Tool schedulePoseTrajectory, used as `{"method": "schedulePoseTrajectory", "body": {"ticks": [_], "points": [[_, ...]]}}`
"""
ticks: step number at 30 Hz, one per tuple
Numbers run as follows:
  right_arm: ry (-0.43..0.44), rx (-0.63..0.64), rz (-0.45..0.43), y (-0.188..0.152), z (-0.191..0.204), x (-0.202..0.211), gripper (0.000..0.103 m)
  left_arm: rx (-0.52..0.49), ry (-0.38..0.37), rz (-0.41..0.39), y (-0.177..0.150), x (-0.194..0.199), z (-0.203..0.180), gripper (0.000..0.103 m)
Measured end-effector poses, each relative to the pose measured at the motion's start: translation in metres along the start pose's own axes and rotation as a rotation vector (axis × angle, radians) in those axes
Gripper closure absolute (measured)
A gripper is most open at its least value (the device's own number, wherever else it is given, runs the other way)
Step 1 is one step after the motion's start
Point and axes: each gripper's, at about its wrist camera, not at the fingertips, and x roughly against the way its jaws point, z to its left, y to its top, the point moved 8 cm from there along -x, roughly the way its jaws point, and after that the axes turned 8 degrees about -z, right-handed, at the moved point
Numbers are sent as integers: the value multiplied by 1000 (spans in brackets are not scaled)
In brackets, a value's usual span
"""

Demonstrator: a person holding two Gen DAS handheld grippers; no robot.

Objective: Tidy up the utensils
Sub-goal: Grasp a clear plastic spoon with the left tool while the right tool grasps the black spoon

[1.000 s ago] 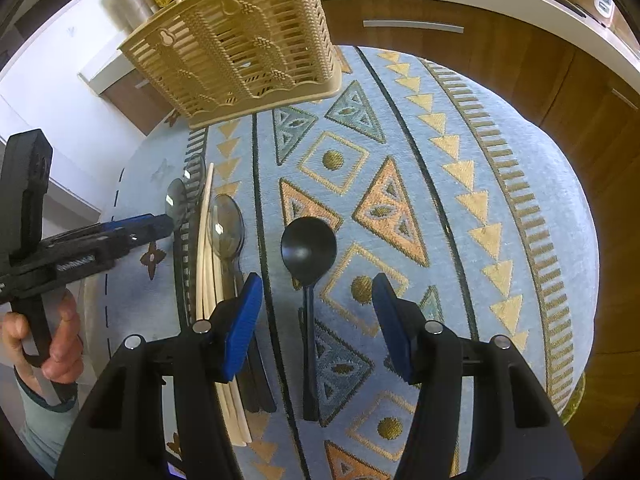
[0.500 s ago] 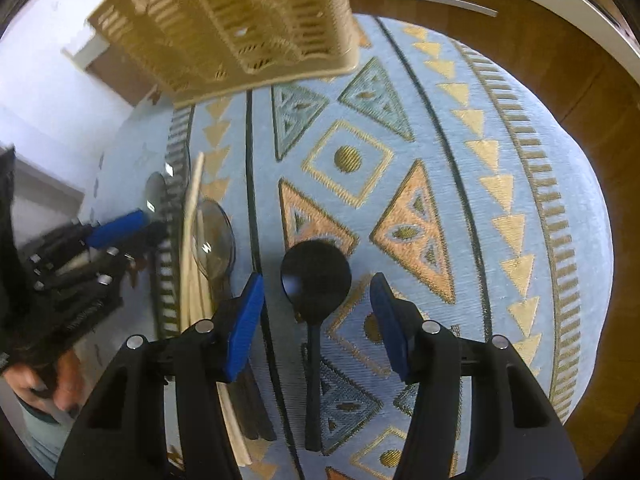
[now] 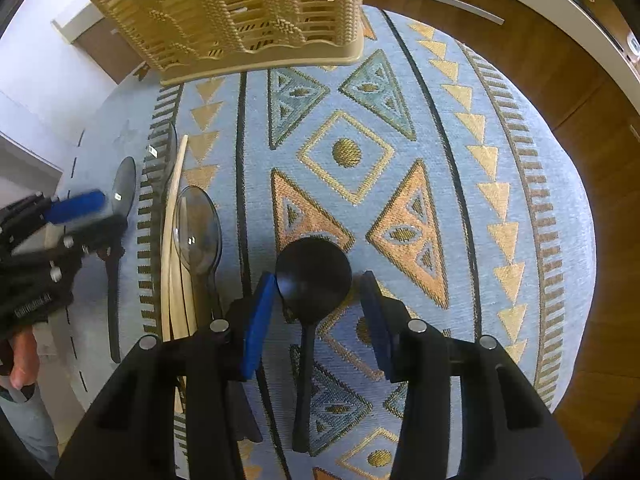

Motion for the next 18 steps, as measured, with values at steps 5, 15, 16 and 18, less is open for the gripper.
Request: {"method": "schedulePoseTrajectory", "body": {"ticks": [5, 15, 16, 18], "points": [[-35, 28, 5, 12, 10, -4, 62, 20, 41, 0, 11, -11, 0, 55], [-45, 50, -15, 21, 27, -2, 68, 10, 53, -3, 16, -14, -17, 55], [-47, 55, -18, 23, 28, -1, 68, 10, 54, -3, 16, -14, -16, 55], [-47, 57, -26, 20, 25, -2, 68, -1, 63, -6, 12, -12, -12, 57]]}}
